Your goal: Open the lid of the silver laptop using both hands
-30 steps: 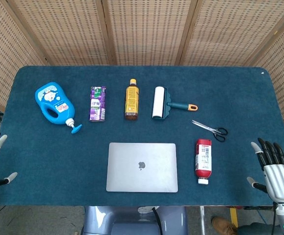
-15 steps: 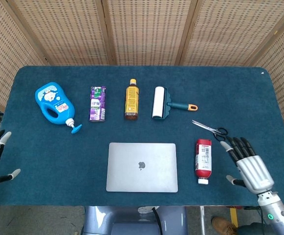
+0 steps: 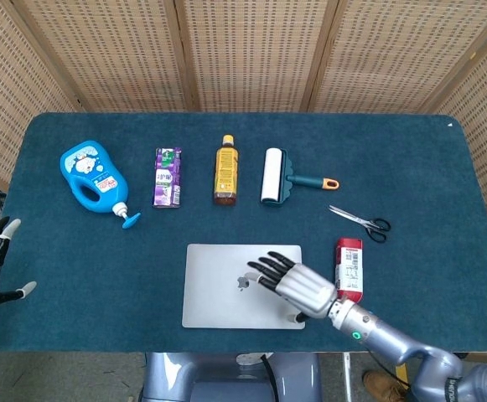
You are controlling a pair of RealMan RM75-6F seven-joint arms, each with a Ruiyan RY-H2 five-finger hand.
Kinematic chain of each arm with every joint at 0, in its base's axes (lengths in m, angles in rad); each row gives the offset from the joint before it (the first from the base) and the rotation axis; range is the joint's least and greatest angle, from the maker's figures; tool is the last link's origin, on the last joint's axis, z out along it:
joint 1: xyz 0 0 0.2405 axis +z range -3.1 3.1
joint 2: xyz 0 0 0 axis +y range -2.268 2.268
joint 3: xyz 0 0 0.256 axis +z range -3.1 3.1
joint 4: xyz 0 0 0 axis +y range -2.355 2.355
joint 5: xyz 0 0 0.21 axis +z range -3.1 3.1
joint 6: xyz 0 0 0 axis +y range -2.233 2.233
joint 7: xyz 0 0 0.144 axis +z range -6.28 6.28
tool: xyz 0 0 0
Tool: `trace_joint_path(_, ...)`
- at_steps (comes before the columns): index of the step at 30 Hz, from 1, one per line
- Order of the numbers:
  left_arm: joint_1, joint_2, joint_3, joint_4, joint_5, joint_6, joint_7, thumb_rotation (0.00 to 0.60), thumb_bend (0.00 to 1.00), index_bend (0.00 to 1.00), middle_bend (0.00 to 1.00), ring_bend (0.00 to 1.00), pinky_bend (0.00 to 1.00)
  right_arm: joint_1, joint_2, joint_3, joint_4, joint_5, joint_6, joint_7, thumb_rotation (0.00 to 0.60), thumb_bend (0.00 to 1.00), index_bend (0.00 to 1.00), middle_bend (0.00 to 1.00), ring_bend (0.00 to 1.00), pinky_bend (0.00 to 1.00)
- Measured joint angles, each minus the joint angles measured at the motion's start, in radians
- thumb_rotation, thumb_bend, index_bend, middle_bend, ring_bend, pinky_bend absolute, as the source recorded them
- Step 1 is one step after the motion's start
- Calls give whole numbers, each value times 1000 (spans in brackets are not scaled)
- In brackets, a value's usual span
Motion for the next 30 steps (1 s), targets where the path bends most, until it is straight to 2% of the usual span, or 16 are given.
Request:
trace_joint_path(7, -11, -1, -5, 3, -24, -22, 0, 600, 0, 0, 0, 0, 0, 86, -180, 7, 45, 78, -126, -113, 600, 3, 65, 8, 0, 0)
trace_joint_path(11, -13, 0, -5, 6, -28, -28, -4, 600, 0, 0, 0, 0, 0, 116, -249, 9, 90, 129, -149, -177, 600, 57, 73, 16, 0, 0)
trace_joint_path(16, -17, -1, -7, 9, -39, -35, -2, 600, 0, 0, 0, 0, 0, 129, -289, 5, 128, 165, -150, -216, 600, 98, 83, 17, 0, 0)
trace_joint_path(30, -21, -9, -6, 6, -54, -39, 20, 600, 0, 0, 0, 0, 0, 142, -406, -35, 243, 195, -100, -303, 600, 106, 98, 31, 0, 0)
